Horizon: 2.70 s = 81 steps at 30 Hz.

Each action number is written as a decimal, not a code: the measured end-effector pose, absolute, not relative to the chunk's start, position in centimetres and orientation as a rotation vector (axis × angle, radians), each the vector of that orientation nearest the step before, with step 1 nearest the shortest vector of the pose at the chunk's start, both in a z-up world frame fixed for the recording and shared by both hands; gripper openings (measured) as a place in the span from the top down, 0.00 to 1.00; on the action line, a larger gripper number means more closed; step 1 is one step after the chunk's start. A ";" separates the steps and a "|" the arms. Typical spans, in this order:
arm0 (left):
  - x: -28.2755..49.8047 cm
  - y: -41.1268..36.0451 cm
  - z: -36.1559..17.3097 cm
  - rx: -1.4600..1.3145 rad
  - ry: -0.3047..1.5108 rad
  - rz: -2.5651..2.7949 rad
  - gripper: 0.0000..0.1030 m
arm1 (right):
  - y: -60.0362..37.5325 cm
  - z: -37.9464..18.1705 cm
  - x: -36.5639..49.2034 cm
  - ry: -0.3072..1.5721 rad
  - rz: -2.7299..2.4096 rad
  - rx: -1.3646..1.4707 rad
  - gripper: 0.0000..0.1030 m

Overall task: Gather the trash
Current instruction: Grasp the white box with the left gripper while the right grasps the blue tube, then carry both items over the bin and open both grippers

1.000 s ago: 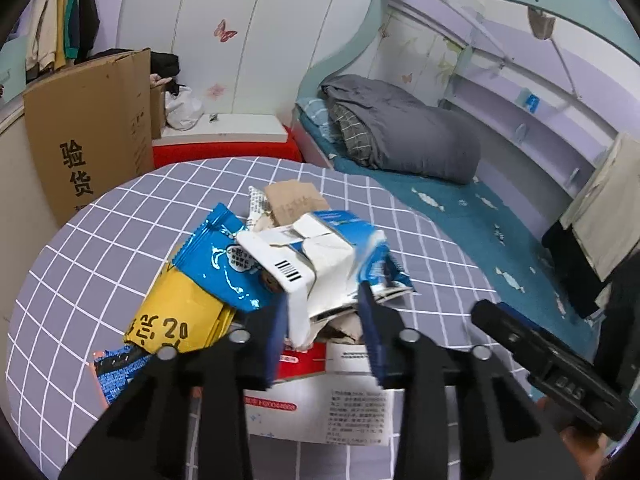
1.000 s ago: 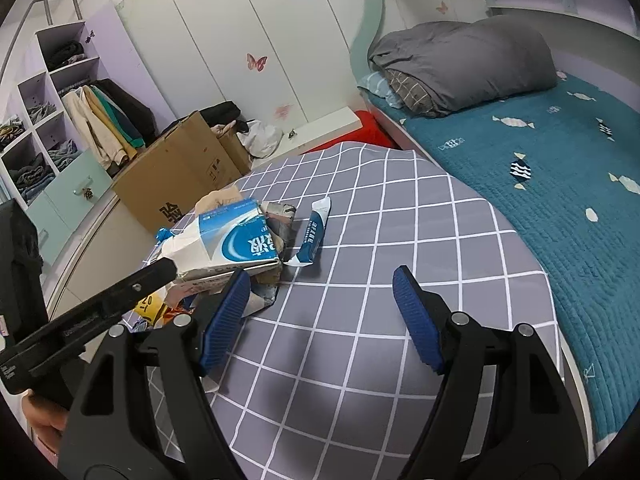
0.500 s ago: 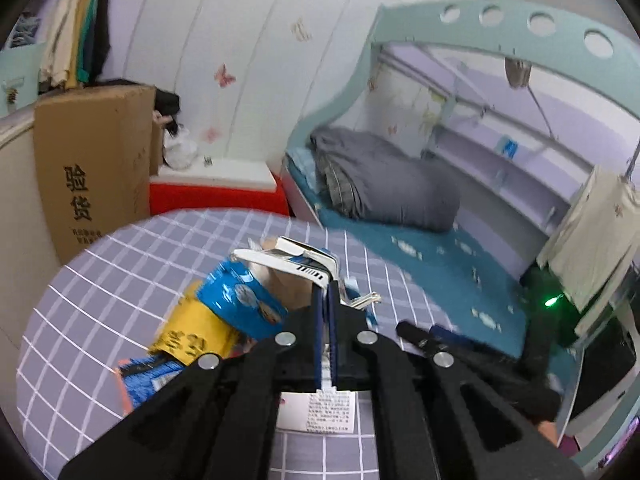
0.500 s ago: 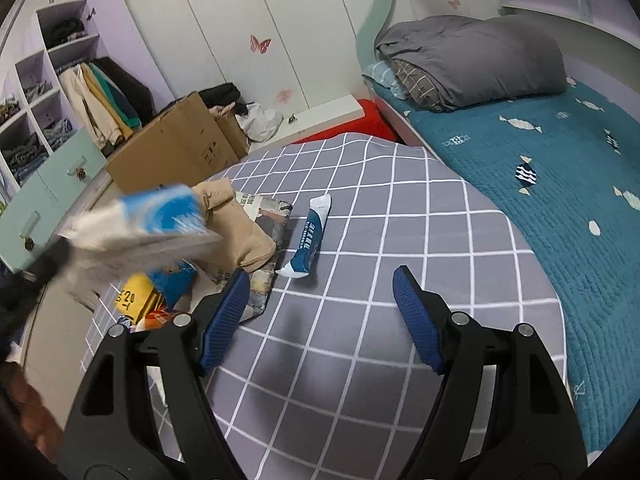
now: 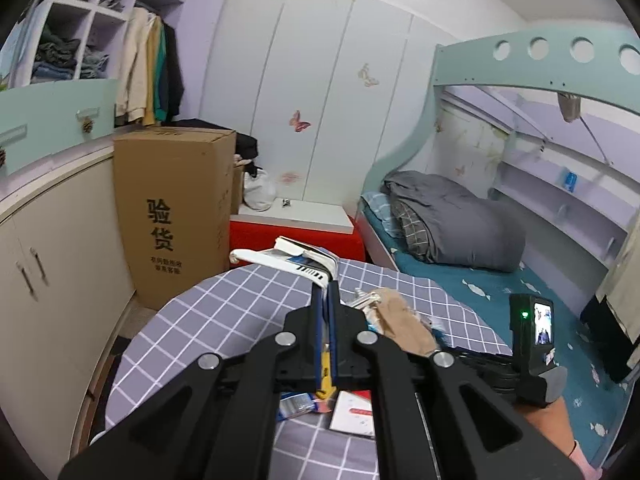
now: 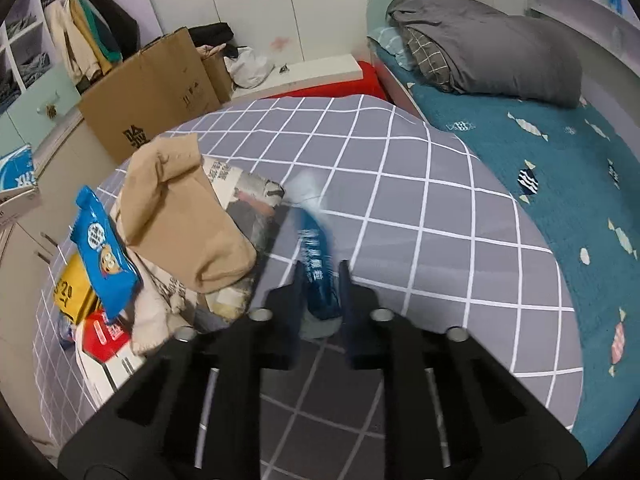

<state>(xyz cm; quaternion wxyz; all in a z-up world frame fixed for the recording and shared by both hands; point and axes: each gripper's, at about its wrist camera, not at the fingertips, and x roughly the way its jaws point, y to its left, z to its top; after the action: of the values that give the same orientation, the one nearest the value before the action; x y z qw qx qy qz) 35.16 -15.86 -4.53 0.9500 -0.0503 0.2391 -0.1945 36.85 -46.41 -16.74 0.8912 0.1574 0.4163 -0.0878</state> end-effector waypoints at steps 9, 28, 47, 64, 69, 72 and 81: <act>33.9 -11.7 -4.8 -0.139 0.485 -0.348 0.98 | -45.2 -12.4 31.5 0.720 -0.152 0.388 0.87; 30.1 5.2 -7.5 -0.251 0.524 -0.127 0.98 | -21.8 -8.2 32.0 0.733 0.284 0.217 0.87; 29.9 19.9 -16.6 -0.299 0.754 0.115 0.98 | 0.3 -15.5 33.3 0.926 0.605 0.043 0.87; 31.7 23.9 -22.6 -0.432 0.935 0.185 0.40 | 4.6 -20.1 33.9 1.018 0.608 -0.038 0.87; 31.4 23.8 -22.2 -0.413 0.926 0.181 0.36 | 5.4 -20.5 33.8 1.026 0.620 -0.046 0.87; 31.1 23.9 -22.0 -0.402 0.920 0.186 0.36 | 5.8 -20.5 33.8 1.026 0.624 -0.051 0.87; 30.1 24.6 -21.3 -0.405 0.906 0.214 0.34 | 7.0 -20.7 34.1 1.023 0.637 -0.065 0.87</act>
<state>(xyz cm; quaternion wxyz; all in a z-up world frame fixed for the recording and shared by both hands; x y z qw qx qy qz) 30.09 24.63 -21.31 0.8739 -0.1938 0.4338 0.1027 34.06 6.99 -20.66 0.8234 -0.0307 0.4810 0.2996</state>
